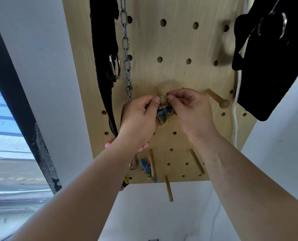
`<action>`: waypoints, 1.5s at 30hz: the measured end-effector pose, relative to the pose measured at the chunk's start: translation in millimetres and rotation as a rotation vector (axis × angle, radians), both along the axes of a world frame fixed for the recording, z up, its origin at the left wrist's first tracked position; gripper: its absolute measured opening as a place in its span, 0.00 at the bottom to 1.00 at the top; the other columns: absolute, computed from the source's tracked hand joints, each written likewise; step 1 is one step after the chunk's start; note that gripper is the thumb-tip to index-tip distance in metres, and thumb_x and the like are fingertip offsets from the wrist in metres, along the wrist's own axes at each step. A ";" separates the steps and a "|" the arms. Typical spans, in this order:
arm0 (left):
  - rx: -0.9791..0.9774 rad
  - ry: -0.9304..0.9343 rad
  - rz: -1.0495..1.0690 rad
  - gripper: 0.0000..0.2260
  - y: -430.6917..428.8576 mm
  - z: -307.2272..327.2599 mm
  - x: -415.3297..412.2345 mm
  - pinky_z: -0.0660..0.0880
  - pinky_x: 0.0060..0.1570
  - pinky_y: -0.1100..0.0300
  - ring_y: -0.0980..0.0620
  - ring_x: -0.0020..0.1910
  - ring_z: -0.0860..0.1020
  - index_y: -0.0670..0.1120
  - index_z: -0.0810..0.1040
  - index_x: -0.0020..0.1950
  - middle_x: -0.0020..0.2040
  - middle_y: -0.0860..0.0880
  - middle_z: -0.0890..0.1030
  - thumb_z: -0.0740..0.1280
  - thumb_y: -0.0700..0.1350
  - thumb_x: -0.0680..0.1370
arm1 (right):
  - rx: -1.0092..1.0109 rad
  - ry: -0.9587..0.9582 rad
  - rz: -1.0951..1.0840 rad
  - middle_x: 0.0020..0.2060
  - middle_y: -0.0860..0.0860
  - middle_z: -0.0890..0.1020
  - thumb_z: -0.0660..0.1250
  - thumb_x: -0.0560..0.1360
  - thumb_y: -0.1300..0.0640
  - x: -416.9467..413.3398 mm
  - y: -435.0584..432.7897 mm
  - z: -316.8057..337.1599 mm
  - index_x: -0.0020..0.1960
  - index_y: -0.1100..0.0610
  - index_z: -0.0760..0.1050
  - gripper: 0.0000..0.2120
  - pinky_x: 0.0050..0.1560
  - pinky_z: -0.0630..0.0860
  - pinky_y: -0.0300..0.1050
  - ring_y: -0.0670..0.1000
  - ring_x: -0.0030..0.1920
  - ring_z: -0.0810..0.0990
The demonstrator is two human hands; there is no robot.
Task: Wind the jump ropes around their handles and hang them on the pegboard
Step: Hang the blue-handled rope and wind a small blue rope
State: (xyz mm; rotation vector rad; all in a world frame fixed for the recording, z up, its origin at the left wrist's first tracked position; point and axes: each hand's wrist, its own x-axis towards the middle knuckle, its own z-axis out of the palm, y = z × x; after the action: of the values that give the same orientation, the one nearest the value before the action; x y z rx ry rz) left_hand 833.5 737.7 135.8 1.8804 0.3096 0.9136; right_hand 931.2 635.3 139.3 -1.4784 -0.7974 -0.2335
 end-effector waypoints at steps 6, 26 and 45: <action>-0.138 -0.002 -0.039 0.14 21.7 -7.8 21.4 0.82 0.42 0.48 0.47 0.41 0.83 0.56 0.83 0.39 0.37 0.52 0.84 0.64 0.50 0.83 | -0.041 0.087 0.052 0.41 0.48 0.85 0.69 0.79 0.62 8.5 10.5 1.0 0.44 0.50 0.82 0.09 0.42 0.76 0.38 0.44 0.42 0.82; -0.136 -0.140 0.260 0.13 25.4 -22.6 84.4 0.75 0.38 0.50 0.45 0.40 0.79 0.45 0.75 0.42 0.39 0.45 0.80 0.61 0.47 0.84 | -0.152 -0.179 -0.047 0.51 0.39 0.82 0.63 0.78 0.69 6.6 14.1 -9.3 0.62 0.50 0.78 0.19 0.58 0.76 0.32 0.38 0.55 0.81; 0.006 -0.239 0.260 0.04 29.3 -30.1 80.5 0.72 0.37 0.59 0.51 0.41 0.78 0.49 0.74 0.48 0.42 0.50 0.80 0.66 0.46 0.81 | -1.097 -0.589 -0.368 0.73 0.51 0.59 0.62 0.79 0.56 17.6 12.4 -3.9 0.82 0.52 0.48 0.36 0.64 0.73 0.54 0.56 0.69 0.65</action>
State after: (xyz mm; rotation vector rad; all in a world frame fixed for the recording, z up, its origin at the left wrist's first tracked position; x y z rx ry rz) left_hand 913.9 767.0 105.7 1.7395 0.4106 1.3031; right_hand 948.8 647.6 135.4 -2.6662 -1.2068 -0.5825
